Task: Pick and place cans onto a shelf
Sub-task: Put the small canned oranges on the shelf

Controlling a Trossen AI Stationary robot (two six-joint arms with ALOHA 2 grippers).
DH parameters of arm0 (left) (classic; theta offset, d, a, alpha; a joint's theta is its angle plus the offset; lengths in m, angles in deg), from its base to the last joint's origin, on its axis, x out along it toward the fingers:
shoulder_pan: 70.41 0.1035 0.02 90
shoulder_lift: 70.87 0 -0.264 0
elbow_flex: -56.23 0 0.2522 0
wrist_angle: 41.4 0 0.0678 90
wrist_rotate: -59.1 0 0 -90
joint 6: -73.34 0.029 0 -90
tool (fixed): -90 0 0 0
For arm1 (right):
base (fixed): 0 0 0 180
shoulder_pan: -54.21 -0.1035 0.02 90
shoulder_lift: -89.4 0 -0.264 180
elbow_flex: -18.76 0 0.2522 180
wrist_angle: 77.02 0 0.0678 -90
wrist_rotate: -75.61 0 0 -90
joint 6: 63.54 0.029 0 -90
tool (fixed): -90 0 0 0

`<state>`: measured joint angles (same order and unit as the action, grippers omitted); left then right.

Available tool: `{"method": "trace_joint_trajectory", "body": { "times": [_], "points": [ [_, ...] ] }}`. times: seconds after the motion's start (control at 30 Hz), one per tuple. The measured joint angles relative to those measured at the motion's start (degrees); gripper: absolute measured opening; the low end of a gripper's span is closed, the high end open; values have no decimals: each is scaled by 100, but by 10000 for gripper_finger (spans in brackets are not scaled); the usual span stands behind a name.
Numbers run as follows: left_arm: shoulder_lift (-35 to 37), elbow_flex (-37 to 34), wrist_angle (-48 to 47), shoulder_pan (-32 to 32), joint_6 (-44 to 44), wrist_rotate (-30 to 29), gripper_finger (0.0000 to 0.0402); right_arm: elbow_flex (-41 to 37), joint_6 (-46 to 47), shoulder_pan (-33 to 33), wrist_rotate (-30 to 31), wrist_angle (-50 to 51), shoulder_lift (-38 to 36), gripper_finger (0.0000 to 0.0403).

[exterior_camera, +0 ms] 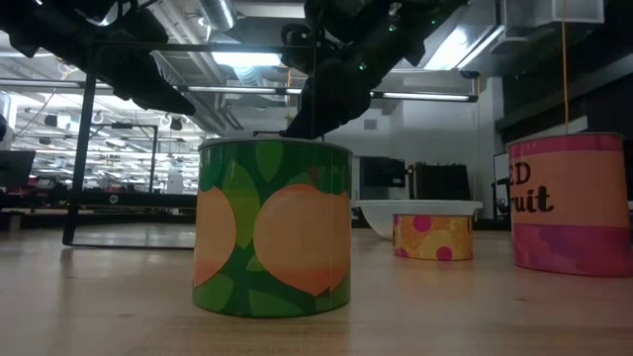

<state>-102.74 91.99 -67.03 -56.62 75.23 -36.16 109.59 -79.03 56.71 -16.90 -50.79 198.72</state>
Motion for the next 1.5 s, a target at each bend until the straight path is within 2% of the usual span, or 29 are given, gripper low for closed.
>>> {"method": "trace_joint_trajectory", "body": {
  "times": [1.5],
  "points": [
    [1, 0, -1, 0, 2, 1, 71, -9, 2, 2, -11, 8, -4, 30]
  ]
}}
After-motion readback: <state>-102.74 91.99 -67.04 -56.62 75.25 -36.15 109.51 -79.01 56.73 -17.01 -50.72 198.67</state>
